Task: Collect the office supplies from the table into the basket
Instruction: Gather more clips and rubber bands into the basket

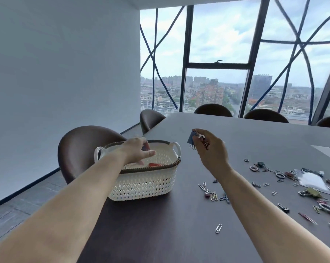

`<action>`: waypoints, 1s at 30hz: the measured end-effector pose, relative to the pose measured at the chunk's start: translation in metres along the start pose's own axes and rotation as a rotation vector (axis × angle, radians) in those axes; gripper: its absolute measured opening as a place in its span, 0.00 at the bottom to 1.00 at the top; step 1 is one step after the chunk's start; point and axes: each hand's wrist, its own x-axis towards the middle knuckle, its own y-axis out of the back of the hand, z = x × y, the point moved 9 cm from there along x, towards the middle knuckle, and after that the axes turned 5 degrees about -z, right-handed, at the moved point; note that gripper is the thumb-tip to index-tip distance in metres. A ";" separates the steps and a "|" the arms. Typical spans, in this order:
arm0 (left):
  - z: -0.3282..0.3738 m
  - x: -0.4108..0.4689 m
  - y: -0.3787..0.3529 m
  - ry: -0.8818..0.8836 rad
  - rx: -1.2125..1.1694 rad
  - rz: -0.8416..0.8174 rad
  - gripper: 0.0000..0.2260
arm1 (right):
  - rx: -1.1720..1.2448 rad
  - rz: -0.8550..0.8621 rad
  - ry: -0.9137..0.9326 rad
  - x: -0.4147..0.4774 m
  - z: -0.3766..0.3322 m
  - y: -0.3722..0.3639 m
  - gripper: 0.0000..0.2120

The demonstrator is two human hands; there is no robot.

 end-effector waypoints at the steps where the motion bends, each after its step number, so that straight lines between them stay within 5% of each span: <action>1: -0.001 -0.001 -0.001 -0.012 -0.001 -0.013 0.12 | 0.005 -0.006 -0.001 0.000 -0.002 -0.004 0.10; 14: -0.004 -0.016 0.001 -0.094 -0.015 -0.075 0.12 | 0.054 -0.030 -0.012 -0.007 0.003 -0.018 0.10; 18: -0.004 -0.033 0.018 -0.141 0.124 0.109 0.09 | 0.122 -0.065 0.012 -0.006 -0.009 -0.034 0.10; 23: -0.013 -0.071 0.038 -0.160 0.189 0.556 0.22 | 0.108 -0.194 0.103 0.012 -0.049 -0.091 0.08; 30: -0.032 -0.085 0.020 -0.084 0.093 0.572 0.26 | -0.326 -0.431 0.035 0.012 -0.044 -0.139 0.12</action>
